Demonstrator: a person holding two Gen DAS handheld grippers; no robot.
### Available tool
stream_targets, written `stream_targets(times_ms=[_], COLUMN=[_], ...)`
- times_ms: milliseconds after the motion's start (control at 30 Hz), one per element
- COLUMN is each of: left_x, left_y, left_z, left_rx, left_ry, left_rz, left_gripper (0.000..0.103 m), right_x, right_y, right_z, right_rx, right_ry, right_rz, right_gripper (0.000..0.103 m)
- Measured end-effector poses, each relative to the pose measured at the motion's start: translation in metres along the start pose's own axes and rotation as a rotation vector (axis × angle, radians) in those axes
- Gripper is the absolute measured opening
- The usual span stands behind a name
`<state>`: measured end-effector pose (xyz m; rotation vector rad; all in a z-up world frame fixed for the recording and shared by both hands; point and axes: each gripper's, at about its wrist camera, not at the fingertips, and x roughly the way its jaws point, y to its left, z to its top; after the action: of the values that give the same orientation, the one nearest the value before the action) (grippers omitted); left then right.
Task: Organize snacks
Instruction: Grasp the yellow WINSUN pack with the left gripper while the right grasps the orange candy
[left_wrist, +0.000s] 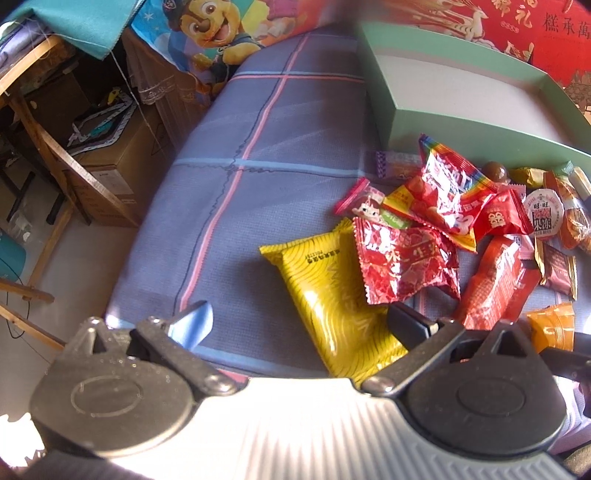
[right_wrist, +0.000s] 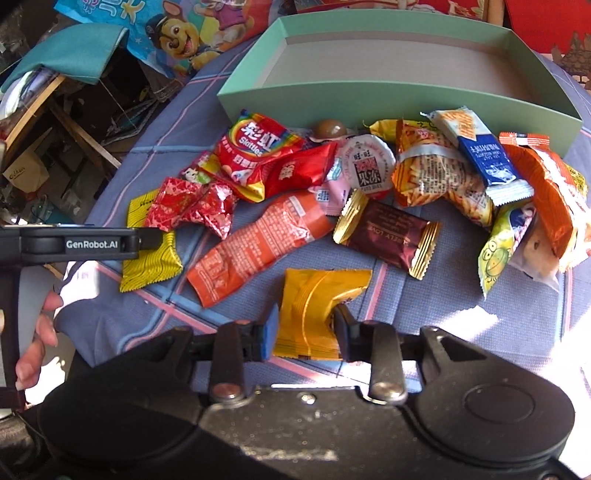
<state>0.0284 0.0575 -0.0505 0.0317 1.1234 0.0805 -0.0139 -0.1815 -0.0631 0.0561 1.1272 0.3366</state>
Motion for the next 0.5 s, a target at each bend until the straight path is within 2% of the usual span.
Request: stream_targets(times_ms=[133,200,233,267,333,433,500], left_x=[0.005,0.006,0.009,0.01,0.009,0.005,0.002], left_y=[-0.019,-0.025,-0.026,-0.024,-0.014,-0.002,0.006], left_z=[0.002,0.0,0.0,-0.001,-0.003,-0.005,-0.006], left_rx=[0.033,0.059,0.072,0.067,0.041,0.029,0.016], left_ry=[0.017,0.001,0.009,0.016,0.005,-0.005,-0.01], left_rz=[-0.044,-0.025,-0.023,-0.029,-0.049,-0.047,-0.058], left_gripper=[0.102,0.082,0.067,0.064,0.058,0.056,0.06], right_x=[-0.004,-0.006,-0.008,-0.01,-0.013,-0.008,0.001], right_y=[-0.006,-0.011,-0.013,-0.014,-0.018,-0.018,-0.013], right_z=[-0.001,-0.002,-0.002,-0.002,0.001,0.005,0.006], right_rx=[0.034,0.053,0.058,0.061,0.071,0.091,0.08], right_ry=[-0.006,-0.009,-0.015,-0.022,-0.036,-0.023,-0.005], right_rz=[-0.011,-0.015,-0.019,-0.022,-0.034,-0.035,-0.032], right_gripper=[0.038,0.044,0.052,0.058,0.076,0.079,0.079])
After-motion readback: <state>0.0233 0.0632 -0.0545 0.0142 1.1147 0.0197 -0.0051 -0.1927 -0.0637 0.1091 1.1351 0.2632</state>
